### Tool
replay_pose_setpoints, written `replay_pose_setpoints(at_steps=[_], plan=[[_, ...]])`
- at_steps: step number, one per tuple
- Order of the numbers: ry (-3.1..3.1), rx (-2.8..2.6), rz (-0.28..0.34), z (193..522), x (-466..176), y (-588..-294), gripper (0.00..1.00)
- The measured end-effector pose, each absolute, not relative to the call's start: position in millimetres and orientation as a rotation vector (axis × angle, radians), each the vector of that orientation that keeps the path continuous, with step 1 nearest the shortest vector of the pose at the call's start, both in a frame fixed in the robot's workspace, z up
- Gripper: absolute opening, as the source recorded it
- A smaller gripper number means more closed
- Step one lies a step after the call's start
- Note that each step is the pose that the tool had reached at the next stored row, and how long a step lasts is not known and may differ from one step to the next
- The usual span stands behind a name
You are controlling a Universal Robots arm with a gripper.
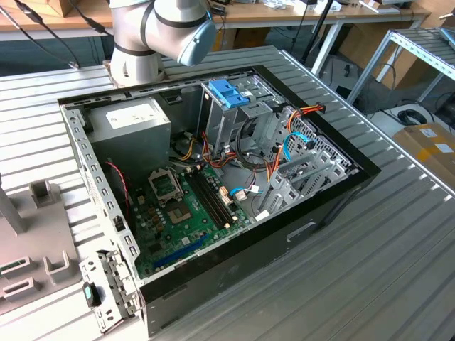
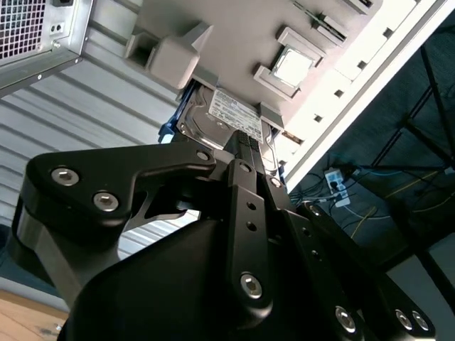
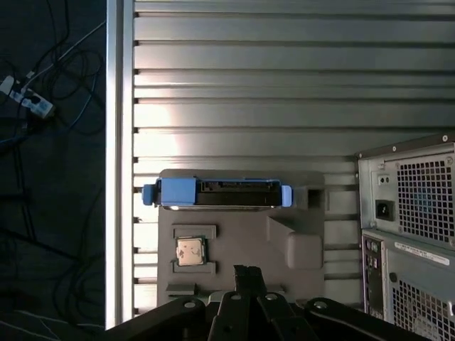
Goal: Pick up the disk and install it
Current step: 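Pick up the disk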
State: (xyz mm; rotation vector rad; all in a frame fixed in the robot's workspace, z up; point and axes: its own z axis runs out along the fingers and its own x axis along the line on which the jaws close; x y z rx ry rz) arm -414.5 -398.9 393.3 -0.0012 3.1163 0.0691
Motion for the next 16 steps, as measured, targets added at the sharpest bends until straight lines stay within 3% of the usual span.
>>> replay_pose_setpoints(at_steps=[16], plan=[[3.114, -0.163, 0.071, 393.3, -414.5, -398.9, 0.1]])
